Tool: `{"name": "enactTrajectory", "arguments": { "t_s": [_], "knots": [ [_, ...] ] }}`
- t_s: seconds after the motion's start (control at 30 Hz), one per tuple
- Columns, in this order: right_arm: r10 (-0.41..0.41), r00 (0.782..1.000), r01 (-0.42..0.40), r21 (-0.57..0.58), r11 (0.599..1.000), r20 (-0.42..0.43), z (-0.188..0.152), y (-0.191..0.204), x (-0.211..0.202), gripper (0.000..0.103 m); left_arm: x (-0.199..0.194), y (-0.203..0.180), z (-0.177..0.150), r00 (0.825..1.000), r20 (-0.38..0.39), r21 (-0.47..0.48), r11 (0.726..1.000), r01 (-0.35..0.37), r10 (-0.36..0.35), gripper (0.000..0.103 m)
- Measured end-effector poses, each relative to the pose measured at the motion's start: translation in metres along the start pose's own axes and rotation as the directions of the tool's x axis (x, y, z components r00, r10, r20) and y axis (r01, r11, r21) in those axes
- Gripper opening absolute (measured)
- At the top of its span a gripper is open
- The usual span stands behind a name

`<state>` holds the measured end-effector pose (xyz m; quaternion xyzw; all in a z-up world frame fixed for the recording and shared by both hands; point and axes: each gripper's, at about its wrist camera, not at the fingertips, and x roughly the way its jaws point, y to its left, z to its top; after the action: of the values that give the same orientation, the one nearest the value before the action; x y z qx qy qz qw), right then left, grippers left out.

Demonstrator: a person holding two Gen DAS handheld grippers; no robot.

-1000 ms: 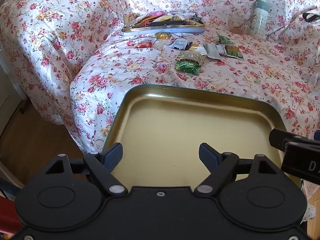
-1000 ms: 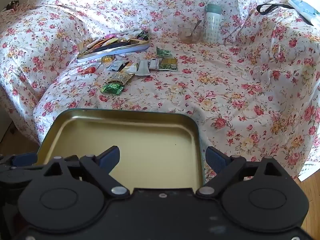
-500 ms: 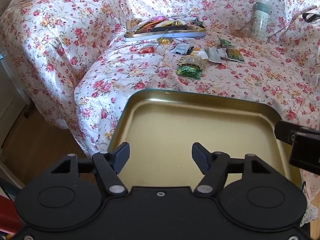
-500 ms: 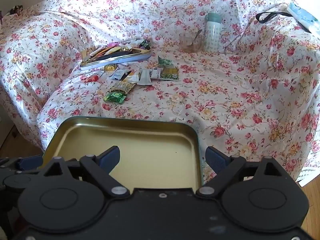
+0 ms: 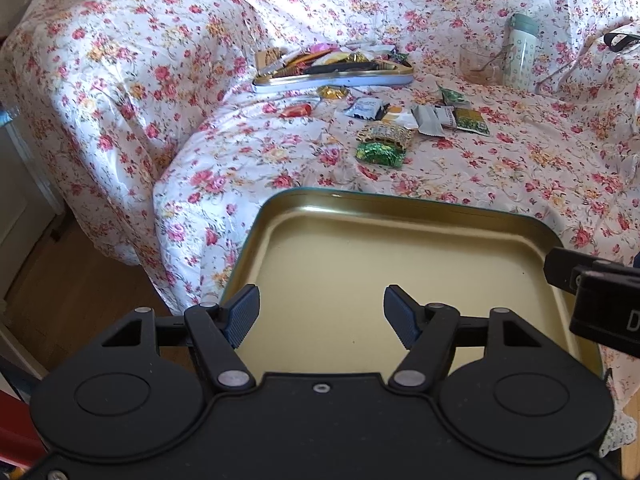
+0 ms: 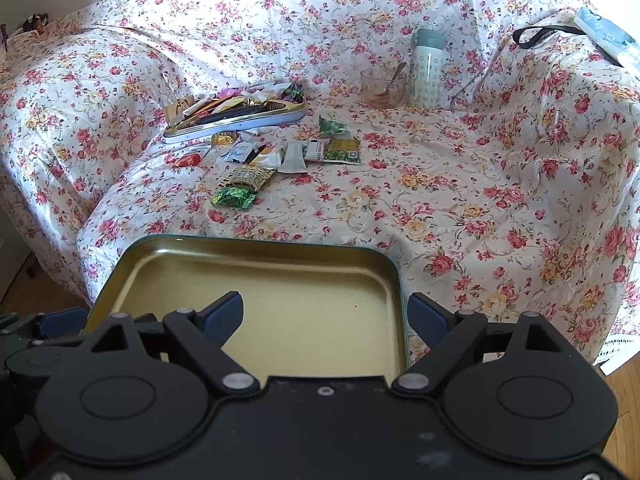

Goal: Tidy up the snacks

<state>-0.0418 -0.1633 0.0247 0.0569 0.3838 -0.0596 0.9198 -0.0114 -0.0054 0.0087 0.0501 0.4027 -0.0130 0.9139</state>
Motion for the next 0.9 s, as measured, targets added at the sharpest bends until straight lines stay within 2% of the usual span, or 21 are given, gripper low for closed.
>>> {"name": "enactTrajectory", "arguments": {
  "t_s": [0.3, 0.43, 0.57, 0.9],
  "knots": [
    [-0.008, 1.000, 0.008, 0.000, 1.000, -0.001, 0.0009, -0.0001, -0.0003, 0.087, 0.0025, -0.0006, -0.0011, 0.999, -0.023, -0.003, 1.000, 0.031, -0.031, 0.063],
    [0.022, 1.000, -0.021, 0.020, 1.000, -0.013, 0.0017, -0.0029, 0.0011, 0.086, 0.0000, -0.0008, -0.0016, 1.000, -0.005, -0.002, 1.000, 0.028, -0.028, 0.063],
    [0.025, 1.000, -0.024, 0.025, 0.999, -0.015, 0.0007, -0.0024, 0.0015, 0.083, -0.0011, -0.0010, -0.0031, 1.000, 0.007, -0.006, 1.000, 0.020, -0.020, 0.063],
    [0.038, 0.999, -0.038, 0.029, 0.999, -0.005, 0.0012, -0.0001, 0.0018, 0.083, -0.0021, -0.0005, -0.0017, 1.000, 0.018, -0.008, 1.000, 0.017, -0.017, 0.063]
  ]
}}
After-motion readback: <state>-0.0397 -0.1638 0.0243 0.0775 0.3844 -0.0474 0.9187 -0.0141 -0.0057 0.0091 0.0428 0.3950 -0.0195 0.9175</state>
